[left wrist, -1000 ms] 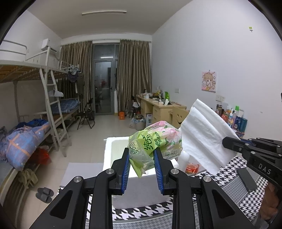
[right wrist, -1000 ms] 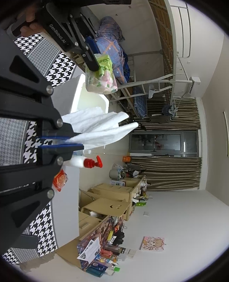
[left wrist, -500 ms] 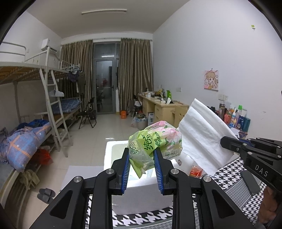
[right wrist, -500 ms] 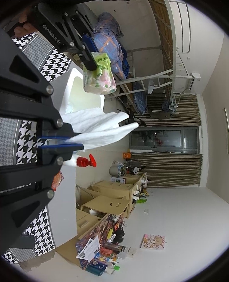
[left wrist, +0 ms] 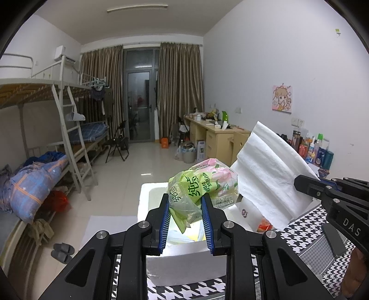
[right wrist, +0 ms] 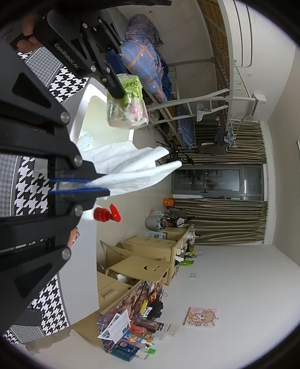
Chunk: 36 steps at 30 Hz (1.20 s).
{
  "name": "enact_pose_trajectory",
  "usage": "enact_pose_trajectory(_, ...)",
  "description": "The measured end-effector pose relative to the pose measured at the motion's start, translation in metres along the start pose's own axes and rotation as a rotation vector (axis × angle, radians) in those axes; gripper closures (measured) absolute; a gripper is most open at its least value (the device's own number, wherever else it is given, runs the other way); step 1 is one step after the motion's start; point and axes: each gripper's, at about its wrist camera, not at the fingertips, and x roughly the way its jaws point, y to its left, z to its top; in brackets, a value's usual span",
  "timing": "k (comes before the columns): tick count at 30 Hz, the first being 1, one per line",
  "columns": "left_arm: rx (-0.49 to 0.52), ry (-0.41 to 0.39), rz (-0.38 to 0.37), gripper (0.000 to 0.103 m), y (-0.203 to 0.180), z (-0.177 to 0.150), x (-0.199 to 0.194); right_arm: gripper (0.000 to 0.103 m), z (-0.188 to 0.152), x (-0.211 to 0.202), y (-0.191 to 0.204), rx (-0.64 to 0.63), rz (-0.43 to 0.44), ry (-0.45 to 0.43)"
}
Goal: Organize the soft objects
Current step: 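Carry the snack bag and the towel over the white foam box, then open the left gripper to drop the snack bag into the foam box, then lower the towel into the foam box and open the right gripper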
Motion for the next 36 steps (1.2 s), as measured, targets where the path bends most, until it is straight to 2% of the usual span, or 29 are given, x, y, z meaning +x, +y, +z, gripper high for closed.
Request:
enact_pose_trajectory(24,-0.012,0.108,-0.002,0.073,0.01,0.002,0.062,0.096,0.014,0.025,0.005,-0.003,-0.015,0.027)
enact_pose_trajectory(25,-0.014,0.119,-0.002,0.07,0.011,0.001,0.065,0.096,0.014,0.026,0.005,-0.004,-0.017,0.027)
enact_pose_trajectory(27,-0.015,0.129,-0.004,0.056,0.014,0.001,0.068,0.096,0.014,0.026,0.005,-0.003,-0.017,0.026)
enact_pose_trajectory(28,-0.016,0.13,-0.002,0.042,0.014,0.0,0.069,0.096,0.014,0.027,0.005,-0.002,-0.019,0.027)
enact_pose_trajectory(29,-0.017,0.129,-0.002,0.031,0.015,0.0,0.07,0.096,0.014,0.027,0.005,-0.001,-0.022,0.028)
enact_pose_trajectory(33,-0.028,0.108,0.018,0.023,0.022,0.0,0.064,0.096,0.016,0.028,0.005,0.002,-0.019,0.031)
enact_pose_trajectory(35,-0.037,0.09,0.034,0.011,0.026,0.001,0.059,0.096,0.016,0.029,0.005,0.001,-0.018,0.032)
enact_pose_trajectory(36,-0.04,0.079,0.046,0.008,0.028,0.001,0.057,0.096,0.017,0.029,0.006,0.001,-0.017,0.033)
